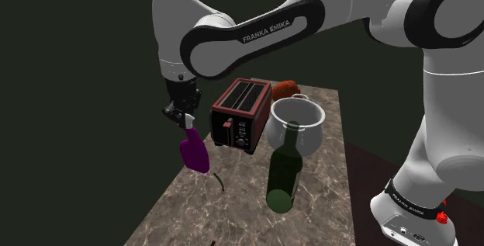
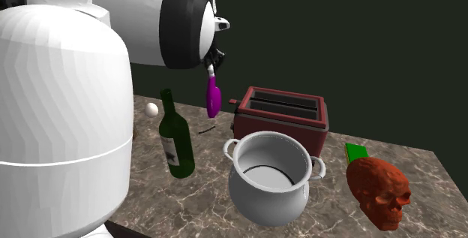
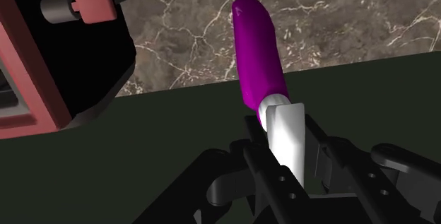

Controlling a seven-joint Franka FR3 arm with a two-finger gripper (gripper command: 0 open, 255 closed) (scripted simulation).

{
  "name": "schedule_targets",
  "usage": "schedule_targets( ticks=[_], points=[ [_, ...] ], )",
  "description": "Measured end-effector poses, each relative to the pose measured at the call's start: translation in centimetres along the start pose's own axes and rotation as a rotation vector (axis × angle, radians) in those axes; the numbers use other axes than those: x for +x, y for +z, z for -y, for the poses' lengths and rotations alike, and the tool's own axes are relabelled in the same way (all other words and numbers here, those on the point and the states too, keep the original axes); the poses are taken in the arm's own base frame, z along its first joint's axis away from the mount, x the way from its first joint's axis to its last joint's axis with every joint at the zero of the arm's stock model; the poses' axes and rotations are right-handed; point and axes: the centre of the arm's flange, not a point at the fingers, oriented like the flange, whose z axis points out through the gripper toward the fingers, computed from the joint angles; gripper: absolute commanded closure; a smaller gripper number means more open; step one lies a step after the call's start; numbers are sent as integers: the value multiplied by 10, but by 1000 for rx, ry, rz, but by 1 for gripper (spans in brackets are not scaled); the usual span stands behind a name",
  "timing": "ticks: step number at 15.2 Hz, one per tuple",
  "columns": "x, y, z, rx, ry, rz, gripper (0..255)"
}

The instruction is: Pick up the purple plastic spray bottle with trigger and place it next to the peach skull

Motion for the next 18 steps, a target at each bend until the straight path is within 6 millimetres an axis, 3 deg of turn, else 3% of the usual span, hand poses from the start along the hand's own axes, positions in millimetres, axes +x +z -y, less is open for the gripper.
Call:
schedule_targets(
  ticks=[18],
  points=[
    [14, -93, -3, 0, 0, 0, 255]
  ],
)
